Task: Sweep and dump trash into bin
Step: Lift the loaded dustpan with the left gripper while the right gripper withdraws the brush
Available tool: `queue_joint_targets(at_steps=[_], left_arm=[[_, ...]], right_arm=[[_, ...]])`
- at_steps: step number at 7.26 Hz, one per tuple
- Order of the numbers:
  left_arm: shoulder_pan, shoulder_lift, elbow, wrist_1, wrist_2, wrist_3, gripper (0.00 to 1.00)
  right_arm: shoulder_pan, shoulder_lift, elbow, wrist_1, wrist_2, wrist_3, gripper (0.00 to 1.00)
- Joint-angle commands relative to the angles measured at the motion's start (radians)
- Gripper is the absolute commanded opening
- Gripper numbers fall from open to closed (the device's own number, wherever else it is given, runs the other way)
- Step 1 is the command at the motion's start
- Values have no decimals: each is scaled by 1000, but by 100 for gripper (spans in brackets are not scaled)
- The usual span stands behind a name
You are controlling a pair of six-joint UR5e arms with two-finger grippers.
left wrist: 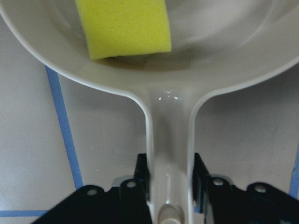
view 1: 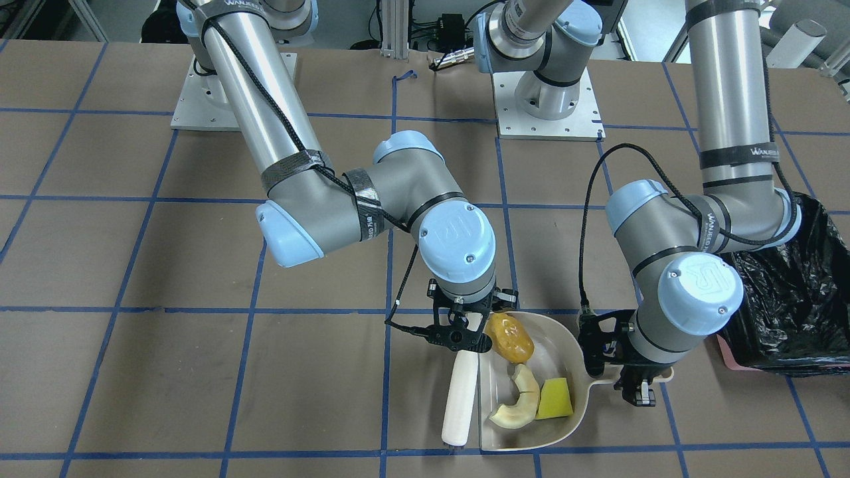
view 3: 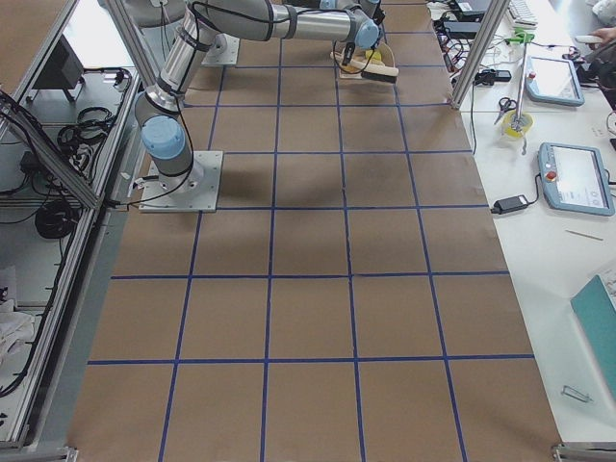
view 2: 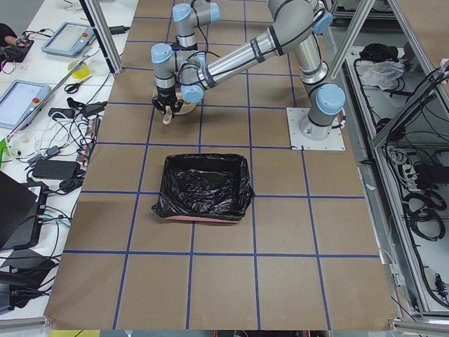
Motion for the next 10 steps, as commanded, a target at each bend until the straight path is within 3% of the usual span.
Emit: queue_joint_targets(at_steps=[1, 2, 4, 6, 7, 9, 10], left_arm=[[2, 3, -2, -1, -14, -3, 0], [4, 8, 0, -3, -21, -3, 0], [51, 22, -17, -12, -167, -3, 0], [112, 37, 1, -119, -451, -3, 0], [134, 49, 9, -151, -524, -2, 0], [186, 72, 32, -254, -545, 26, 0], [227, 89, 38, -321, -604, 56, 0]], right_arm=[[-49, -40, 6, 99, -138, -110, 0], [-109, -106, 26, 181, -156, -188, 0], [-288, -294, 156, 257, -172, -419, 0], [-432, -469, 354, 230, -178, -590, 0], [-512, -484, 402, 204, -232, -662, 0], [-636, -478, 436, 202, -251, -793, 0], [-696, -468, 437, 204, -253, -862, 0]])
